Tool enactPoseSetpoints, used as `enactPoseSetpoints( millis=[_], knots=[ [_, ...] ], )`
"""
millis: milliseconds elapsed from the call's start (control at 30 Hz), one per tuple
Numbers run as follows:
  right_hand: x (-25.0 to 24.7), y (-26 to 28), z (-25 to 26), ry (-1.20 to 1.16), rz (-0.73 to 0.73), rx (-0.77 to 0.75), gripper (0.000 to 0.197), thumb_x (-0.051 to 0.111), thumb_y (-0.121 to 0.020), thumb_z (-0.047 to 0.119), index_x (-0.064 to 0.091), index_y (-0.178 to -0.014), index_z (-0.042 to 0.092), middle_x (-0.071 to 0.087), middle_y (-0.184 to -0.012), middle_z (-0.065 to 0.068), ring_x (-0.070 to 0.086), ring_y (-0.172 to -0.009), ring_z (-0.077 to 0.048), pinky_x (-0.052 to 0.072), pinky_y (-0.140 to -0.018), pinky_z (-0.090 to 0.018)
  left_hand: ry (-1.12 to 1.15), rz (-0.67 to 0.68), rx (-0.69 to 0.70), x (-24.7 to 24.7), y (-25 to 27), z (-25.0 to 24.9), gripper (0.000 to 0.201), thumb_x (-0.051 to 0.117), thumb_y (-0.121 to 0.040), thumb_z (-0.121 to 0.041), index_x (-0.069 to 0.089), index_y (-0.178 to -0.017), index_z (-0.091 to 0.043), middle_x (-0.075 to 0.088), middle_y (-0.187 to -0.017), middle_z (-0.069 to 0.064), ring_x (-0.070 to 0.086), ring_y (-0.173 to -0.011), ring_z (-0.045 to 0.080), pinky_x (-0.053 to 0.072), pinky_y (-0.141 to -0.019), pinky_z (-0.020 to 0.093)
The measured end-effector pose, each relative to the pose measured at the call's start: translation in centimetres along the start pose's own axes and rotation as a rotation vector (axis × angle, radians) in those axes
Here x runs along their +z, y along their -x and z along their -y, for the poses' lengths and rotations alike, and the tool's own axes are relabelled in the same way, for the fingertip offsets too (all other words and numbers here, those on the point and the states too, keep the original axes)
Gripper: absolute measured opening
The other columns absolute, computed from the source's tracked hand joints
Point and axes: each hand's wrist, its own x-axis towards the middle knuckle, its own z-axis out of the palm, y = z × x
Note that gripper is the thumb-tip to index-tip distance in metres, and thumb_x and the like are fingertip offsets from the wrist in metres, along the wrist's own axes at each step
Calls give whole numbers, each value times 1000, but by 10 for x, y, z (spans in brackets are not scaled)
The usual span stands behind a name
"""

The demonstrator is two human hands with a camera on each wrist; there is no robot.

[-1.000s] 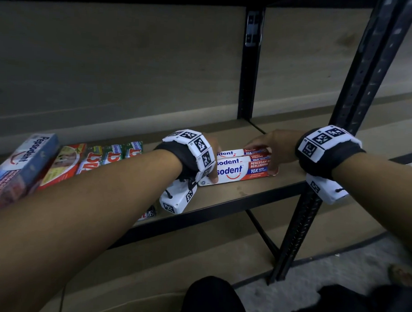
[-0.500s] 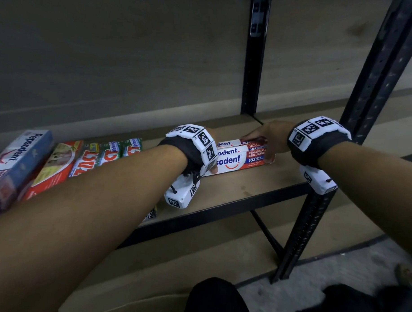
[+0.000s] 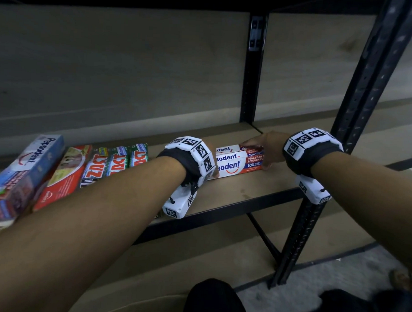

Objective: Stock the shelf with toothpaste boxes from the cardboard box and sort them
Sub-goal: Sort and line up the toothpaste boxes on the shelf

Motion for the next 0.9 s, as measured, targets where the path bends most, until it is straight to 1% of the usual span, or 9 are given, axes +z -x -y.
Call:
enactPoseSetpoints(
  millis=[100,167,300,433,567,633,733,833,900],
  knots=[
    [1,8,4,-4,-15,-11,85,76,-83,10,32,-153,30,48,-149,-1,46,-134,-24,36,-110,-32,-9,30,53,0,-1,8,59,81,-53,-65,67,-100,-31,71,-105,-5,63,-89,12,53,-77,24],
    [1,15,8,5,-26,-21,81,74,-85,12,33,-153,29,46,-150,0,45,-135,-23,34,-110,-31,24,54,57,-3,2,14,65,78,-53,-66,70,-106,-29,69,-107,-3,58,-88,12,44,-69,20],
    [-10,30,23,0,-72,-56,71,71,-88,17,39,-151,28,48,-148,2,48,-132,-21,35,-105,-26,56,-57,65,-15,39,25,74,70,-51,-67,71,-110,-22,72,-107,-3,69,-96,22,55,-88,36],
    [-21,38,42,-19,-95,-83,69,72,-87,23,42,-149,30,49,-148,2,51,-129,-22,40,-105,-31,92,-52,63,-25,68,38,54,76,-64,-58,71,-99,-17,72,-93,-4,68,-87,19,55,-79,30],
    [-31,46,69,-56,-120,-120,64,72,-89,26,45,-147,30,54,-144,3,53,-125,-20,39,-97,-27,109,-82,63,-30,94,59,24,73,-81,-39,63,-88,-19,61,-86,2,51,-76,20,38,-58,25],
    [-36,51,84,-85,-137,-152,60,71,-89,30,47,-145,32,57,-141,3,55,-123,-19,40,-98,-28,111,-77,60,-35,109,71,33,71,-83,-41,69,-96,-10,69,-97,7,59,-81,23,45,-65,27],
    [-42,56,106,-145,-136,-210,58,69,-91,33,46,-144,32,58,-139,4,56,-124,-18,39,-99,-27,110,-71,53,-45,132,89,41,71,-83,-46,71,-110,-14,70,-110,4,66,-101,24,52,-87,33],
    [-46,60,129,-210,-141,-292,55,68,-91,39,48,-142,36,61,-134,5,56,-124,-16,40,-104,-27,125,-56,58,-44,147,107,42,72,-81,-49,69,-114,-21,69,-113,-1,64,-103,21,52,-91,34],
    [-46,61,143,-265,-140,-337,54,68,-91,41,49,-141,36,61,-132,5,57,-121,-14,39,-100,-24,169,-55,63,-41,155,118,51,74,-78,-53,65,-120,-26,67,-117,-4,62,-104,18,50,-90,32]
  ],
)
